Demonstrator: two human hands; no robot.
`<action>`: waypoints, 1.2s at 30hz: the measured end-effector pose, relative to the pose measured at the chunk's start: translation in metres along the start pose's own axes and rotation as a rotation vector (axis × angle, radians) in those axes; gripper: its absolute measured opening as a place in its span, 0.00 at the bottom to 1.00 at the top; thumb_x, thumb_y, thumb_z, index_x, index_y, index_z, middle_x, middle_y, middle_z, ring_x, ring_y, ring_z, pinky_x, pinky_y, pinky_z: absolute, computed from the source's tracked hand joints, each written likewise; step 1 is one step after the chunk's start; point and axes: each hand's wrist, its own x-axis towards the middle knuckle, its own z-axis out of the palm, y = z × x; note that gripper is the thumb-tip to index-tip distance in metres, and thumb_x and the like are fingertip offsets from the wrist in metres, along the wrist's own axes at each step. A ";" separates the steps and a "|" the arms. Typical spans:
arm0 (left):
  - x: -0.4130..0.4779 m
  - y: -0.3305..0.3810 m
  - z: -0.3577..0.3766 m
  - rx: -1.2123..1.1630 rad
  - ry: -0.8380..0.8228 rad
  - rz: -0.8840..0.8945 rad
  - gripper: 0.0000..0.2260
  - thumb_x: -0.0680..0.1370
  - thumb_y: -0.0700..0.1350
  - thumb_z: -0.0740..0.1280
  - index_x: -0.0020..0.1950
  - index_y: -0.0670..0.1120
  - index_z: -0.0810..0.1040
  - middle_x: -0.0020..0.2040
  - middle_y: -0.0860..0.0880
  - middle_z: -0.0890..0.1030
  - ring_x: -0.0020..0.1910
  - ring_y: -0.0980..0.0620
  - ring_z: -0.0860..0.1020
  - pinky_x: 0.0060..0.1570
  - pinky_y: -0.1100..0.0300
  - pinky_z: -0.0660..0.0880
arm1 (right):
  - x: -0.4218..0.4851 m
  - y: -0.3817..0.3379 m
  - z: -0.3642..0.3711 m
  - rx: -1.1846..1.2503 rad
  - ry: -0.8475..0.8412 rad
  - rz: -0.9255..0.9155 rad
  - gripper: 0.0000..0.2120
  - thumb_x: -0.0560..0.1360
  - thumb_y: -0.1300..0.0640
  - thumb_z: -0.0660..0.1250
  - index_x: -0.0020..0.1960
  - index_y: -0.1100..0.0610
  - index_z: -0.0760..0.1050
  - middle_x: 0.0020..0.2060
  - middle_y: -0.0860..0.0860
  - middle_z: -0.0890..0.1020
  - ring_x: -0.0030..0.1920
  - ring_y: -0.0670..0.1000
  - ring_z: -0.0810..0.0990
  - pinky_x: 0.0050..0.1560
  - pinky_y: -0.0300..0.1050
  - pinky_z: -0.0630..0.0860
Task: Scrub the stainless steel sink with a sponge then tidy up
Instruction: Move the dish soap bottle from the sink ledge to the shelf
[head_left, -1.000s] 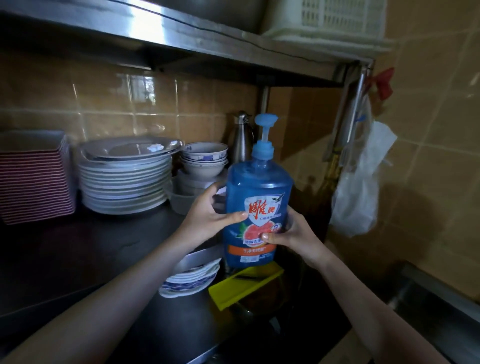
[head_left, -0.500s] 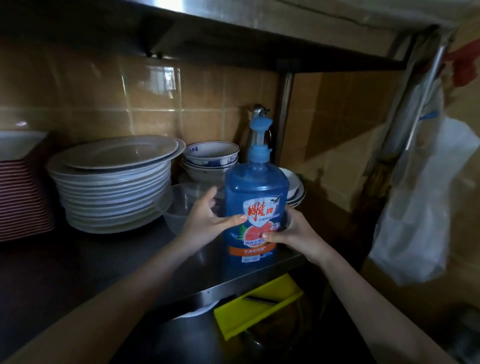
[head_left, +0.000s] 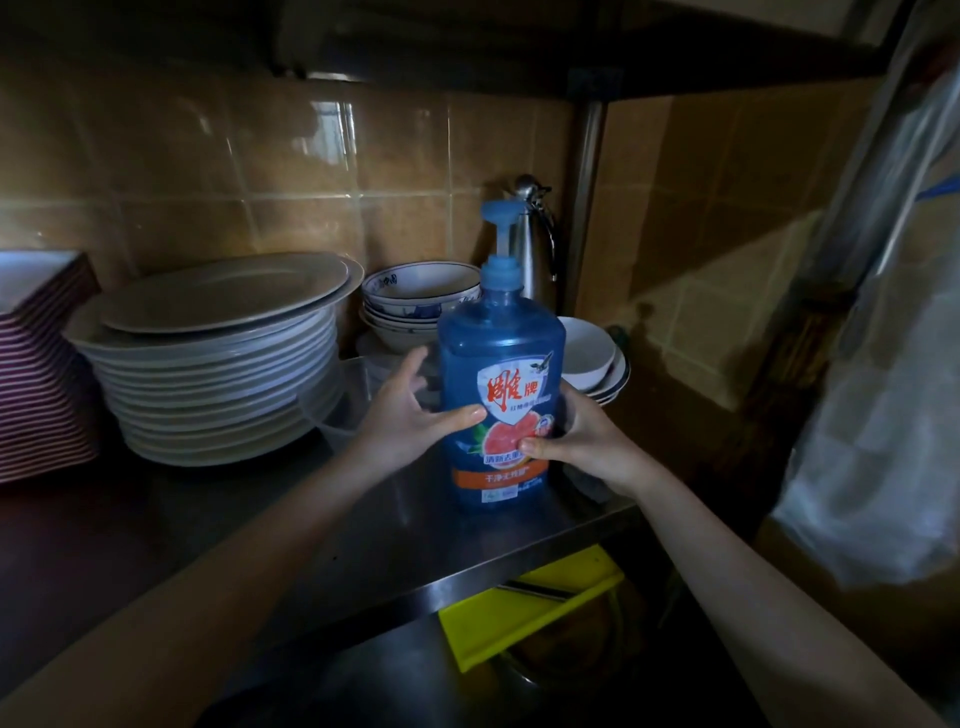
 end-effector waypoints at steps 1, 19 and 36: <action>0.002 0.000 -0.001 0.005 -0.006 0.003 0.45 0.62 0.55 0.77 0.74 0.49 0.59 0.69 0.42 0.70 0.66 0.46 0.71 0.59 0.42 0.74 | 0.002 -0.001 0.000 -0.010 -0.002 0.009 0.37 0.63 0.58 0.78 0.68 0.52 0.67 0.60 0.51 0.80 0.61 0.50 0.79 0.58 0.47 0.78; -0.045 0.005 -0.019 0.234 0.043 0.179 0.34 0.72 0.52 0.72 0.74 0.51 0.59 0.69 0.44 0.69 0.66 0.50 0.69 0.61 0.56 0.67 | -0.043 -0.018 0.019 -0.189 0.259 0.054 0.35 0.68 0.63 0.75 0.71 0.53 0.64 0.57 0.46 0.74 0.59 0.47 0.72 0.56 0.39 0.71; -0.150 0.012 -0.003 0.362 -0.096 0.396 0.15 0.75 0.44 0.68 0.61 0.49 0.74 0.59 0.50 0.77 0.53 0.58 0.72 0.50 0.61 0.66 | -0.198 -0.050 0.052 -0.419 0.473 0.095 0.24 0.71 0.61 0.72 0.66 0.59 0.72 0.56 0.52 0.78 0.58 0.47 0.75 0.59 0.39 0.70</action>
